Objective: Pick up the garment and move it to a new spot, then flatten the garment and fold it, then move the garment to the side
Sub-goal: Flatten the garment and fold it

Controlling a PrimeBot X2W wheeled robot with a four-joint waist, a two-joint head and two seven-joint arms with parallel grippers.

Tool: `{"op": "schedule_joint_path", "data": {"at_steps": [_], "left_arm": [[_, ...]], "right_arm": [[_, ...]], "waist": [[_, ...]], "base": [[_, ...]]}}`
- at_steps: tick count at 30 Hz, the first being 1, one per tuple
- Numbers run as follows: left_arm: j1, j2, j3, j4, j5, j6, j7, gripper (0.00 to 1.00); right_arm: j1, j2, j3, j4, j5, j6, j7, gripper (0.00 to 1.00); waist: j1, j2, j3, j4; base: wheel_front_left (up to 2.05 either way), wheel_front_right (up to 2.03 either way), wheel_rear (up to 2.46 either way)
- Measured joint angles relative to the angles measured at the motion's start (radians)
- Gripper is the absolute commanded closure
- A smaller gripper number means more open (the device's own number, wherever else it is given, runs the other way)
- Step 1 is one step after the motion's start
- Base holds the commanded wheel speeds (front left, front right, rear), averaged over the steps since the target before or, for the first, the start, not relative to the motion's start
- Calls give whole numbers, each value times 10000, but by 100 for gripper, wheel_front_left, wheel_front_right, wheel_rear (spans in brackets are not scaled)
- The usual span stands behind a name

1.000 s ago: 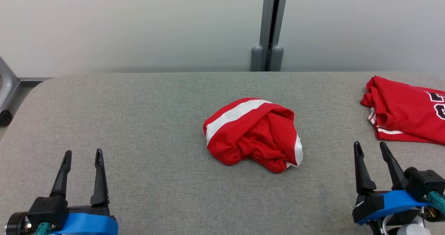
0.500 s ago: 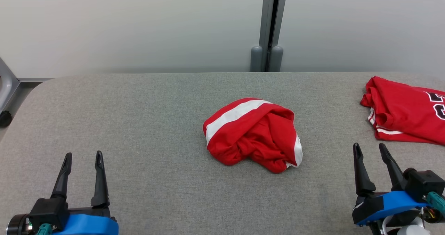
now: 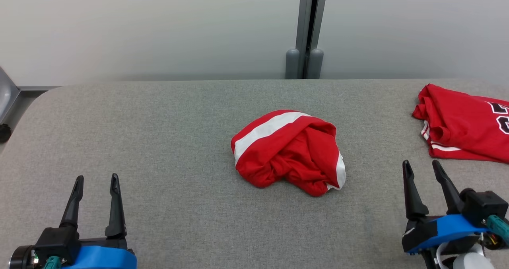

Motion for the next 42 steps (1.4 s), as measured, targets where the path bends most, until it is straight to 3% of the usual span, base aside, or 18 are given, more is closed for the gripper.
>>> {"op": "schedule_joint_path", "data": {"at_steps": [7,14,24,41,42], "left_arm": [[-313,-123,10,50,98,-109,0,0],[-661,-343,-88,169,173,-232,-2,0],[-1106,-640,-213,303,244,-343,0,0],[-1441,-917,-376,470,324,-435,0,0],[-1441,-922,-355,468,316,-435,0,0]], "right_arm": [[-1209,-520,389,-40,-82,0,98,0],[-2685,-1198,966,771,-113,0,422,0],[-3726,-2010,2017,3576,-23,0,662,0],[-4939,-2441,3990,7225,554,0,769,0],[-5000,-2441,4079,7356,640,0,773,12]], "waist": [[0,0,339,77],[2,0,715,444],[2,0,1331,1251],[1,0,1647,2076],[0,0,1635,2092]], "base": [[0,0,0],[0,0,0],[0,0,0],[0,0,0],[0,0,0]]}}
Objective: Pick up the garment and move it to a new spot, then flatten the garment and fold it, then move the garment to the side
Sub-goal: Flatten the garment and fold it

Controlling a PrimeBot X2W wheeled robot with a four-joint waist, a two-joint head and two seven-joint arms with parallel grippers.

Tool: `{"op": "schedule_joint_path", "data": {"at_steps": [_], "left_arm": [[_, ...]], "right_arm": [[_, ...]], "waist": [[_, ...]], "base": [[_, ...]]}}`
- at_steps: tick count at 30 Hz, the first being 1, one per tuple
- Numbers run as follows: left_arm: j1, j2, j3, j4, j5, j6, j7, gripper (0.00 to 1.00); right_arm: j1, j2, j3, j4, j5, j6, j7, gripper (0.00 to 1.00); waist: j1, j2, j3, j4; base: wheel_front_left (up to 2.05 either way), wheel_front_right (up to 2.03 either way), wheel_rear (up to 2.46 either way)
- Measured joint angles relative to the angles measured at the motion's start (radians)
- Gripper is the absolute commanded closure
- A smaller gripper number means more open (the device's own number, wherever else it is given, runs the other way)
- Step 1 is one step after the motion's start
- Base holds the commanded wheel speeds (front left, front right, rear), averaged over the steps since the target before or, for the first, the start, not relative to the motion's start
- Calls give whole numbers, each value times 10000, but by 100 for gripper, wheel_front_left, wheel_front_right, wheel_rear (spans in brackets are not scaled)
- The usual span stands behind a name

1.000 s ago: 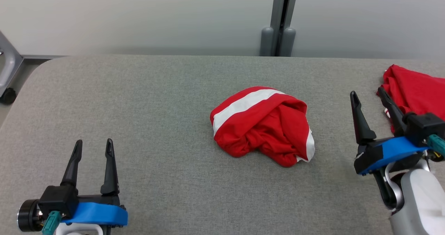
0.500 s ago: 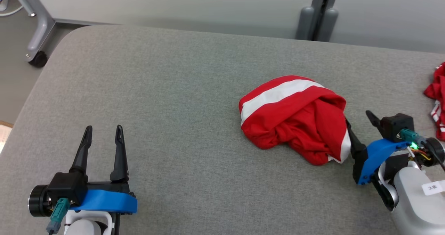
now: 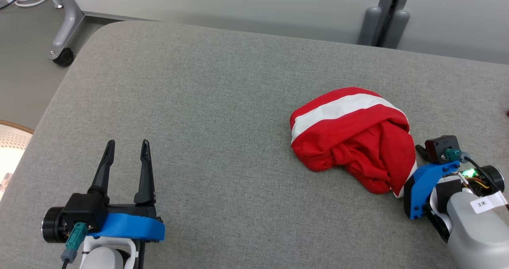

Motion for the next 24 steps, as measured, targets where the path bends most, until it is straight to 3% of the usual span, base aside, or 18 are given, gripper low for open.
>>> {"op": "schedule_joint_path", "data": {"at_steps": [1,2,3,16,24], "left_arm": [[-1,-6,15,0,0,0,0,0],[-1,-13,27,0,0,0,0,0],[-1,-17,38,2,0,0,0,0],[33,-56,268,25,96,-6,0,0],[372,-56,512,27,146,-8,0,0]], "right_arm": [[-60,-2,92,132,69,0,27,54],[-100,-6,176,226,134,0,21,73],[-160,-8,255,307,199,0,-35,100],[-1903,-382,77,913,602,2,-1432,100],[-2145,-301,-10,410,462,0,-1733,100]], "waist": [[0,0,-12,16],[0,0,-23,28],[-1,0,-37,39],[-1,0,-420,-107],[-1,0,-777,-460]], "base": [[0,0,0],[0,0,0],[0,0,0],[0,0,0],[0,0,0]]}}
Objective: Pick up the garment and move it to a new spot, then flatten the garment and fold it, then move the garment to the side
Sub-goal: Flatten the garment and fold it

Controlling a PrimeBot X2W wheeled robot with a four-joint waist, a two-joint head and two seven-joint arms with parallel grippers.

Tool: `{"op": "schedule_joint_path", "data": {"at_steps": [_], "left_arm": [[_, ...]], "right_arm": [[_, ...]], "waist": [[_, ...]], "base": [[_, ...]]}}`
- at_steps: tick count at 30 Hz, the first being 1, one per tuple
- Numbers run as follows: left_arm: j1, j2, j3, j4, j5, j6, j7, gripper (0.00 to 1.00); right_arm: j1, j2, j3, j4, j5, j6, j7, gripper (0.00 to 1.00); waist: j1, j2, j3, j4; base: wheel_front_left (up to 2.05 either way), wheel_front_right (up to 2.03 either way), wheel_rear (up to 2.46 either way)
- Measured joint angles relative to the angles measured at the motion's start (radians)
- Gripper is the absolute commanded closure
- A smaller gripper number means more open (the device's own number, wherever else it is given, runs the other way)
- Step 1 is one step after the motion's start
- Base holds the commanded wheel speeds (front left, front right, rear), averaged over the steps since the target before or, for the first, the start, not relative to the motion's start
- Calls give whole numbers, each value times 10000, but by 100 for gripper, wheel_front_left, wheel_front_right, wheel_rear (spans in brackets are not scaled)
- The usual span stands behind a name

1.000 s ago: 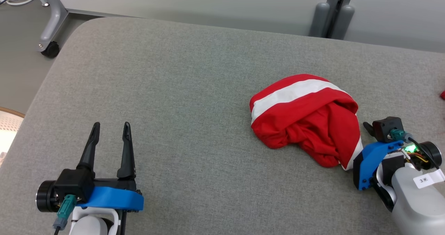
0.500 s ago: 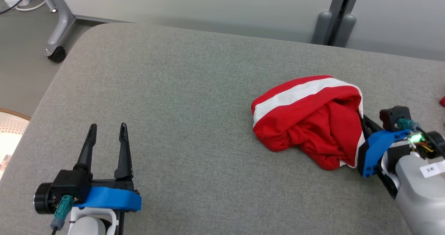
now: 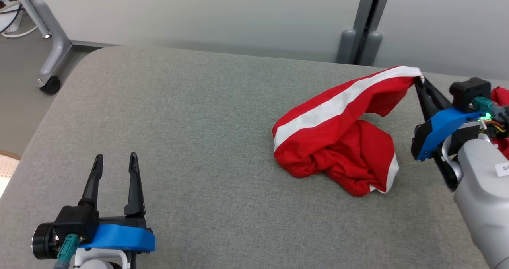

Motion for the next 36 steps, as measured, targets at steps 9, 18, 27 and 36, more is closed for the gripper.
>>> {"op": "schedule_joint_path", "data": {"at_steps": [9,18,27,36], "left_arm": [[424,17,176,-142,123,0,-2,0],[494,38,184,-169,132,-4,0,0],[517,42,119,-146,132,-17,0,0],[514,31,73,-86,127,-17,0,0]], "right_arm": [[2315,209,280,-3003,71,0,-10,100],[6102,265,-63,-5691,-127,0,-6,100],[8764,506,-399,-6872,-357,0,761,100],[8922,809,-1001,-7586,-445,0,633,0]], "waist": [[0,0,-345,-1057],[-1,0,-684,-2037],[-1,0,-764,-2279],[0,0,-749,-2288]], "base": [[0,0,0],[0,0,0],[0,0,0],[0,0,0]]}}
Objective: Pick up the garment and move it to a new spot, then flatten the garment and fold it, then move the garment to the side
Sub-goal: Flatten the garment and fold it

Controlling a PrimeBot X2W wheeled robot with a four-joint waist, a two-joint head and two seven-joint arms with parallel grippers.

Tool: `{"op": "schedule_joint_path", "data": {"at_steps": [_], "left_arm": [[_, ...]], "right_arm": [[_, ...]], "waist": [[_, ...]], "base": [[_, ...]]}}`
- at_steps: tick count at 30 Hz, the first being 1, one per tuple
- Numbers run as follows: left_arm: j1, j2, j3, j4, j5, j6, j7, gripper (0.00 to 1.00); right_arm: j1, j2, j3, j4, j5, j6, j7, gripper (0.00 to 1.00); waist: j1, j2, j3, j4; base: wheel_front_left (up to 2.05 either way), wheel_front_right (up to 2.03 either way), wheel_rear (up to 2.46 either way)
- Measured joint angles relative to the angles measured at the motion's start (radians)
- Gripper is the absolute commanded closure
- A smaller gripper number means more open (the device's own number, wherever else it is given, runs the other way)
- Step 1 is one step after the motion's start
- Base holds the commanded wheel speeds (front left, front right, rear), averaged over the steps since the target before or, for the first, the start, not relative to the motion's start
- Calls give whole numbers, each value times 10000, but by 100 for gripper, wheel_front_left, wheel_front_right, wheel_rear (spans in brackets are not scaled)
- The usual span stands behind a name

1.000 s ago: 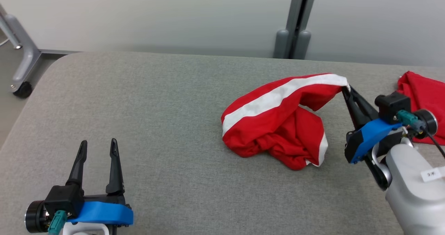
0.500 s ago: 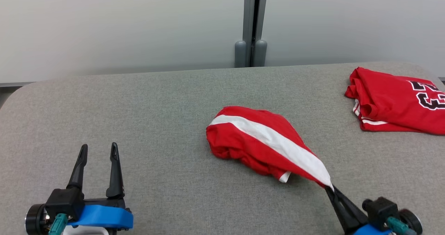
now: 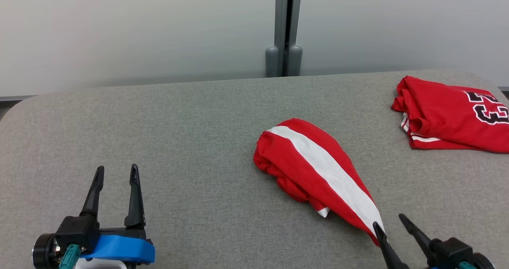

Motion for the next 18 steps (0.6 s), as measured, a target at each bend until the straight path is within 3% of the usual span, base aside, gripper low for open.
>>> {"op": "schedule_joint_path", "data": {"at_steps": [10,18], "left_arm": [[-1,44,21,33,2,-2,0,0],[-18,105,75,-8,10,-2,0,0]], "right_arm": [[-713,171,-600,-1384,-90,0,-332,0],[-1530,1012,-1758,-1093,-481,0,-512,0]], "waist": [[0,0,-54,242],[0,0,57,431]], "base": [[0,0,0],[0,0,0]]}}
